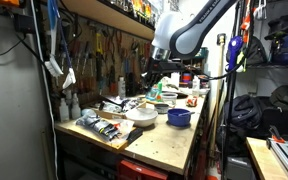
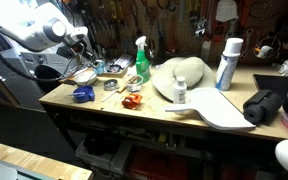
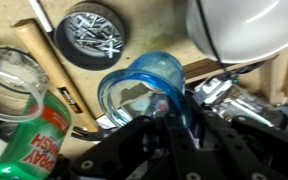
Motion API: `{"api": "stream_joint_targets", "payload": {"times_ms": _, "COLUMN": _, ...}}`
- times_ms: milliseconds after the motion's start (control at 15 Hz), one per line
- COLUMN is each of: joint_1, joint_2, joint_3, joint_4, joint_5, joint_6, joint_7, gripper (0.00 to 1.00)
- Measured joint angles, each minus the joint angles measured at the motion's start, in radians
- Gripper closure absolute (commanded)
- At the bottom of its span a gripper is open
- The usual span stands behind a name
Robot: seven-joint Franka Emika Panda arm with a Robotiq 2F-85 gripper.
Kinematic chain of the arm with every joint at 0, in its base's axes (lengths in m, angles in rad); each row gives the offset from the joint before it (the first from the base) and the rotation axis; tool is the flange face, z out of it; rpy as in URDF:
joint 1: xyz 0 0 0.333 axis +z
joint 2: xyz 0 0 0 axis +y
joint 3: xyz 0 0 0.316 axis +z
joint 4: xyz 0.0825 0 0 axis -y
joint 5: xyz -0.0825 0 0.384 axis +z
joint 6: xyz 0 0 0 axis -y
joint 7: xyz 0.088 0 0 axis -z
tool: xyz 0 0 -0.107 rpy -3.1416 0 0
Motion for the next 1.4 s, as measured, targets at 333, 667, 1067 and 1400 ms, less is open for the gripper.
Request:
{"api": "stream_joint_targets", "payload": {"times_ms": 333, "joint_1": 0.108, "joint_2": -0.095, "joint_3": 0.056, "joint_4": -0.060, "joint_5": 0.366, "joint_6": -0.011, "joint_7": -0.349, "gripper": 0.95}}
{"api": "stream_joint_targets", "payload": {"times_ms": 667, "joint_1": 0.138, "joint_2": -0.124, "joint_3": 0.060, "joint_4": -0.083, "joint_5": 0.411, "joint_6": -0.030, "joint_7": -0.441, "gripper": 0.95}}
{"api": "stream_joint_targets", "payload": {"times_ms": 1067, "joint_1": 0.137, "joint_2": -0.095, "joint_3": 0.063, "joint_4": -0.111, "joint_5": 0.352, "joint_6": -0.027, "joint_7": -0.441, "gripper": 0.96}}
{"api": "stream_joint_targets", "payload": {"times_ms": 1400, "joint_1": 0.137, "joint_2": -0.054, "joint_3": 0.069, "joint_4": -0.119, "joint_5": 0.284, "joint_6": 0.010, "joint_7": -0.422, "gripper": 0.95}}
